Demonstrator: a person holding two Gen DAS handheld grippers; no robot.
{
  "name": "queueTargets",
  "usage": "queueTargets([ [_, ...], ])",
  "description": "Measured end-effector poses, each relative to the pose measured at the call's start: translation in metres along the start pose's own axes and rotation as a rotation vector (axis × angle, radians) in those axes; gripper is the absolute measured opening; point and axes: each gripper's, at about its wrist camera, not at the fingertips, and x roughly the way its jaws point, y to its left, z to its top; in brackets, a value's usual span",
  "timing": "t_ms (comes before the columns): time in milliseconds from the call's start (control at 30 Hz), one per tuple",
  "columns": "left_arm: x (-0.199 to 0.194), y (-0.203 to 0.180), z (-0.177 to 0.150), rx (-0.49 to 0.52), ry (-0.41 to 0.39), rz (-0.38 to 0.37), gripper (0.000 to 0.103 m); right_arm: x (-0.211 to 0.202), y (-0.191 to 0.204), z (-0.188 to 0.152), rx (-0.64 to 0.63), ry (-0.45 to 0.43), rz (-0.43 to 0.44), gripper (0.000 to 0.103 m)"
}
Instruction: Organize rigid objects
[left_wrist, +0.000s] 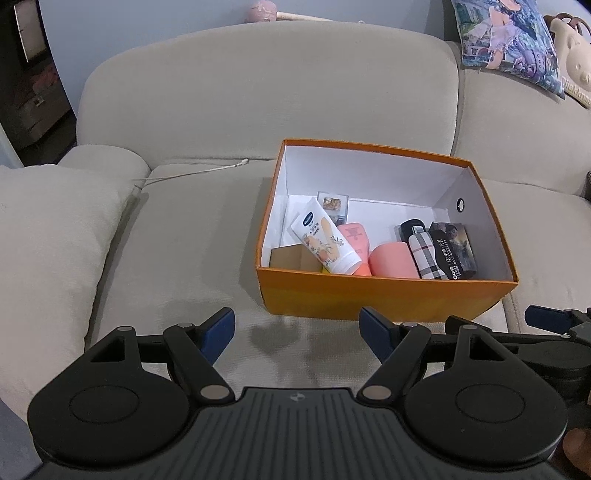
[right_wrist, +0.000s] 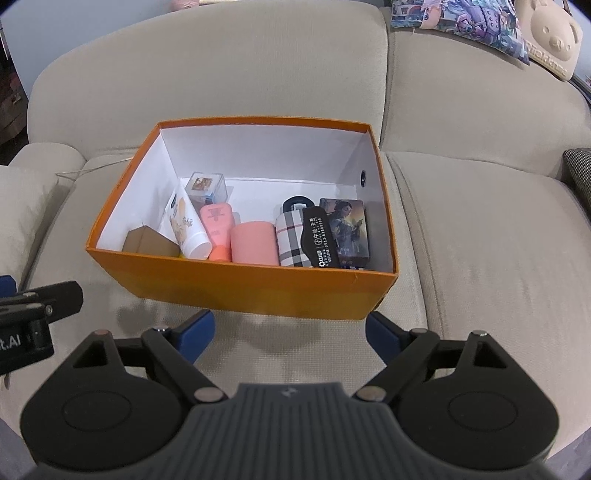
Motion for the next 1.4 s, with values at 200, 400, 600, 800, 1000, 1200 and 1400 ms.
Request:
queueTargets([
  [200, 0.002, 0.001, 0.001, -0.004, -0.001, 0.002, 0.091, 0.002, 0.001, 0.001, -0.01, 0.004, -0.001, 0.089],
  [400, 0.005, 0.0, 0.0, 0.006, 0.01, -0.002, 0.092, 0.003, 0.001, 0.0, -0.014, 0.005, -0.003, 0.089],
  [600, 0.005, -0.001, 0.0, 0.009, 0.006, -0.002, 0.092, 0.004, 0.001, 0.0, -0.017, 0.007, -0.002, 0.09],
  [800, 0.007, -0.002, 0.0, 0.017, 0.008, -0.003, 0.092, 0.005, 0.0, 0.0, -0.02, 0.008, -0.002, 0.09],
  [1000, 0.011, -0.004, -0.001, 0.025, 0.01, 0.004, 0.094, 0.007, -0.002, -0.001, -0.025, 0.011, -0.004, 0.09],
  [1200, 0.016, -0.005, 0.0, 0.027, 0.02, 0.006, 0.094, 0.009, -0.004, -0.001, -0.032, 0.018, -0.006, 0.09],
  [1400, 0.017, -0.008, 0.001, 0.033, 0.024, -0.002, 0.094, 0.012, -0.003, 0.0, -0.029, 0.019, -0.009, 0.09],
])
